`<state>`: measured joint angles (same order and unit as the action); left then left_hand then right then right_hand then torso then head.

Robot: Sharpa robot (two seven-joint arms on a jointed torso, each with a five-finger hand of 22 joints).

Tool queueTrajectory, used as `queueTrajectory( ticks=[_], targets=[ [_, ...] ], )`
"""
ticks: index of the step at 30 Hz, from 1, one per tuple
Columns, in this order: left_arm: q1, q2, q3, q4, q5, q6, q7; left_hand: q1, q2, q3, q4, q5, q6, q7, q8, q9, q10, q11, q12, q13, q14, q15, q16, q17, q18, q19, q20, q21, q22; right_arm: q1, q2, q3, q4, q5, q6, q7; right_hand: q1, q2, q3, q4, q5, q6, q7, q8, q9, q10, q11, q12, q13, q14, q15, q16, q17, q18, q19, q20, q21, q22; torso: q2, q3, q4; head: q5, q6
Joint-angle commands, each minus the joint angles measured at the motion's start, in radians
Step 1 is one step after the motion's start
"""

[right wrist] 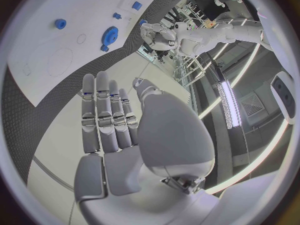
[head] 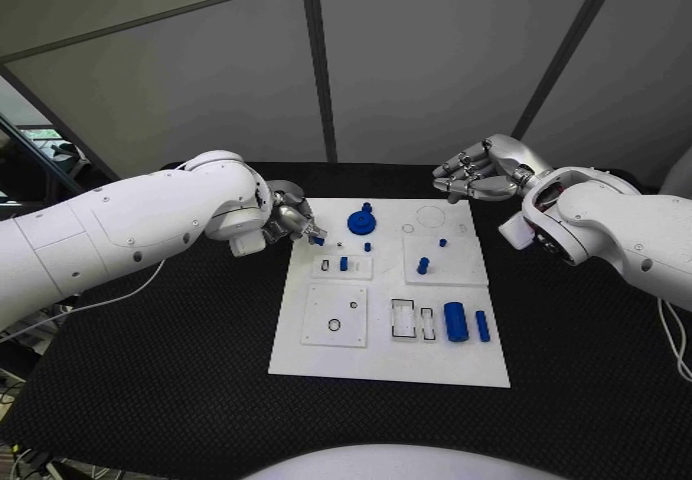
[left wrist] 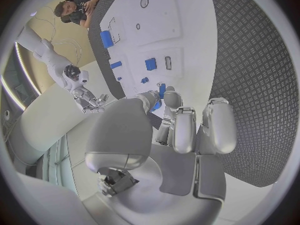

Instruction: Assemble the parts on the task board

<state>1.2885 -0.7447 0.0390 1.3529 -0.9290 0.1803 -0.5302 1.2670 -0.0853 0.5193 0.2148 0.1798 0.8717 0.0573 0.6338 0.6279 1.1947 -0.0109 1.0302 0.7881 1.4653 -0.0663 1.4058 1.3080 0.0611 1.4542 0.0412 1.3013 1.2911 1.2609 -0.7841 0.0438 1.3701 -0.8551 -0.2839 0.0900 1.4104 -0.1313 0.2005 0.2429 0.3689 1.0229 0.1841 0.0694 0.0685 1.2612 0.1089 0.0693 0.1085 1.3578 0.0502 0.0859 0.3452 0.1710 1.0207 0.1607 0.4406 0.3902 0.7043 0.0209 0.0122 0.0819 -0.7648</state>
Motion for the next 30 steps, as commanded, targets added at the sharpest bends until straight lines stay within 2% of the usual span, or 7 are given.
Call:
queueTrajectory(
  ticks=[1, 7, 13, 19, 30],
  targets=[
    [-0.009, -0.019, -0.001, 0.041, -0.002, -0.064, 0.011, -0.013, 0.000, 0.112, -0.103, -0.001, -0.005, -0.001, 0.006, 0.002, 0.009, -0.006, 0.004, 0.001, 0.056, -0.009, 0.004, 0.107, 0.008, 0.003, -0.007, 0.002, 0.001, 0.002, 0.001, 0.001, 0.000, -0.001, 0.008, 0.001, -0.002, 0.003, -0.002, -0.004, 0.005, -0.006, -0.001, 0.002, 0.002, -0.006, 0.000, 0.000, -0.001, 0.006, -0.002, -0.004, -0.001, 0.011, 0.006, -0.002, -0.007, -0.001, 0.001, -0.0005, -0.0007, 0.001, -0.002],
    [-0.035, -0.039, -0.002, 0.087, -0.046, -0.106, 0.013, -0.026, -0.008, 0.133, -0.113, -0.001, -0.004, -0.002, 0.013, 0.007, 0.016, -0.007, 0.012, 0.008, 0.059, -0.011, 0.010, 0.113, 0.008, 0.005, -0.008, 0.004, 0.006, 0.002, 0.004, 0.000, -0.002, -0.001, 0.010, 0.002, -0.002, 0.003, -0.002, -0.004, 0.006, -0.006, -0.001, 0.002, 0.002, -0.006, 0.000, 0.000, -0.001, 0.006, -0.002, -0.004, -0.001, 0.011, 0.006, -0.002, -0.007, -0.001, 0.001, -0.0016, -0.0010, 0.003, -0.002],
    [-0.053, -0.037, -0.004, 0.094, -0.060, -0.127, 0.010, -0.042, -0.016, 0.159, -0.123, -0.001, -0.002, -0.005, 0.022, 0.013, 0.028, -0.009, 0.026, 0.023, 0.060, -0.012, 0.011, 0.113, 0.008, 0.004, -0.010, 0.001, 0.004, 0.002, 0.006, 0.000, -0.004, -0.001, 0.012, 0.000, -0.002, 0.003, -0.001, -0.004, 0.009, -0.006, -0.001, 0.002, 0.002, -0.006, -0.001, 0.000, -0.002, 0.007, -0.002, -0.005, -0.001, 0.011, 0.007, -0.002, -0.008, -0.002, 0.003, -0.0019, -0.0024, 0.003, -0.002],
    [-0.060, -0.033, -0.005, 0.101, -0.086, -0.107, 0.004, -0.055, -0.022, 0.182, -0.134, -0.001, -0.005, -0.006, 0.029, 0.019, 0.028, -0.011, 0.027, 0.022, 0.060, -0.014, 0.011, 0.114, 0.008, 0.005, -0.011, 0.002, 0.006, 0.002, 0.006, 0.000, -0.004, -0.001, 0.014, -0.002, -0.002, 0.003, -0.001, -0.004, 0.009, -0.006, -0.001, 0.002, 0.002, -0.006, -0.001, 0.000, -0.002, 0.007, -0.002, -0.005, -0.001, 0.011, 0.007, -0.002, -0.008, -0.002, 0.003, -0.0013, -0.0018, 0.002, -0.006],
    [-0.063, -0.034, -0.005, 0.110, -0.133, -0.039, -0.003, -0.070, -0.031, 0.209, -0.152, -0.001, -0.007, -0.007, 0.038, 0.026, 0.032, -0.012, 0.032, 0.026, 0.061, -0.015, 0.013, 0.115, 0.007, 0.007, -0.013, 0.006, 0.012, 0.002, 0.006, 0.000, -0.004, -0.001, 0.015, -0.002, -0.002, 0.003, -0.001, -0.004, 0.011, -0.006, -0.001, 0.002, 0.002, -0.006, -0.001, 0.000, -0.002, 0.007, -0.002, -0.005, -0.002, 0.011, 0.007, -0.002, -0.008, -0.002, 0.003, -0.0012, -0.0013, 0.004, -0.013]
  ],
)
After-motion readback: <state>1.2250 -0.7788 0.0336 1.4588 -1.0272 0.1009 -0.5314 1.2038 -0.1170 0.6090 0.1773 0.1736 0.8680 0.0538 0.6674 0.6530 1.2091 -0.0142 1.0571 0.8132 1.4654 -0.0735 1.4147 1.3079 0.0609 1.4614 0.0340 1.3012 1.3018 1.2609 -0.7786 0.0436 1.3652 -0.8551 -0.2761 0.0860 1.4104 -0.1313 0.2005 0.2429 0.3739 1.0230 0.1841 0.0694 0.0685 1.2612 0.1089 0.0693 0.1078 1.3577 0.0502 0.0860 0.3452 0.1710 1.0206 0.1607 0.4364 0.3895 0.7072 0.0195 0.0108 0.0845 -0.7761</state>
